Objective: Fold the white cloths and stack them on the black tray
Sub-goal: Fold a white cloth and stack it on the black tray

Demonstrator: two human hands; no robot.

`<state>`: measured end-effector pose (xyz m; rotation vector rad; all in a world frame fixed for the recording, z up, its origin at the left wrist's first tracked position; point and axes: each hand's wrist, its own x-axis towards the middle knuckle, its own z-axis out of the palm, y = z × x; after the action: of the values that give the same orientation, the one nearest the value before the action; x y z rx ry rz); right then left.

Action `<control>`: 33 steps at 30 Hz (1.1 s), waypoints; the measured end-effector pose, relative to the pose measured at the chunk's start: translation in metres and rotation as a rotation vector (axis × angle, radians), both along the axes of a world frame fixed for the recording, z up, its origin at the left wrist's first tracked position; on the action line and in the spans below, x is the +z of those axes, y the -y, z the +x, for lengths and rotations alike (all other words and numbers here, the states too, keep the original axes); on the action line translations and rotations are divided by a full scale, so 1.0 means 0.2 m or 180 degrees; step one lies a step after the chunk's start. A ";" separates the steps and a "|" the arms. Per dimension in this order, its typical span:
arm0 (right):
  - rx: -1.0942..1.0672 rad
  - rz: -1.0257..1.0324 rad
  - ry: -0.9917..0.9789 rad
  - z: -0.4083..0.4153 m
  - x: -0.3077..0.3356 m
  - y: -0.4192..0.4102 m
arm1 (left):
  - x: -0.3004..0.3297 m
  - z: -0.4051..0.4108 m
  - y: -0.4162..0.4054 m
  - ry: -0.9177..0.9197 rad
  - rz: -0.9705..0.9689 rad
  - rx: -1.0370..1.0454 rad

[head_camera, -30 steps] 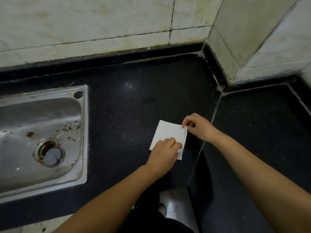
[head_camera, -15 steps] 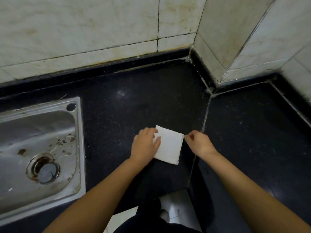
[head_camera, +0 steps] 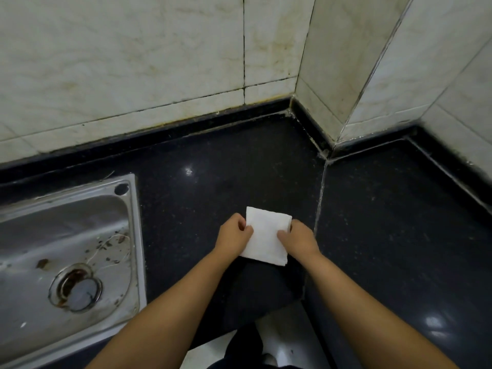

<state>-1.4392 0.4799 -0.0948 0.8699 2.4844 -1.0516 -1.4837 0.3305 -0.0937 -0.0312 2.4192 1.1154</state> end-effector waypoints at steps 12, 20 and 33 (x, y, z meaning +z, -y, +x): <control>-0.1538 -0.3008 -0.0711 0.33 0.35 -0.16 | 0.38 0.29 -0.02 0.0193 0.1511 0.0087; -0.2204 -0.2754 -0.1770 0.88 0.49 -0.23 | 0.54 0.55 -0.21 0.0774 0.1876 -0.0717; -0.4442 -0.1658 -0.2773 2.26 0.40 0.37 | 0.42 1.61 -0.23 0.1598 0.1476 -0.2874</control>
<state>-0.9872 0.4061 -0.0139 2.3672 1.5030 -2.7673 -1.1618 0.3771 -0.0096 0.7533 1.4083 1.0102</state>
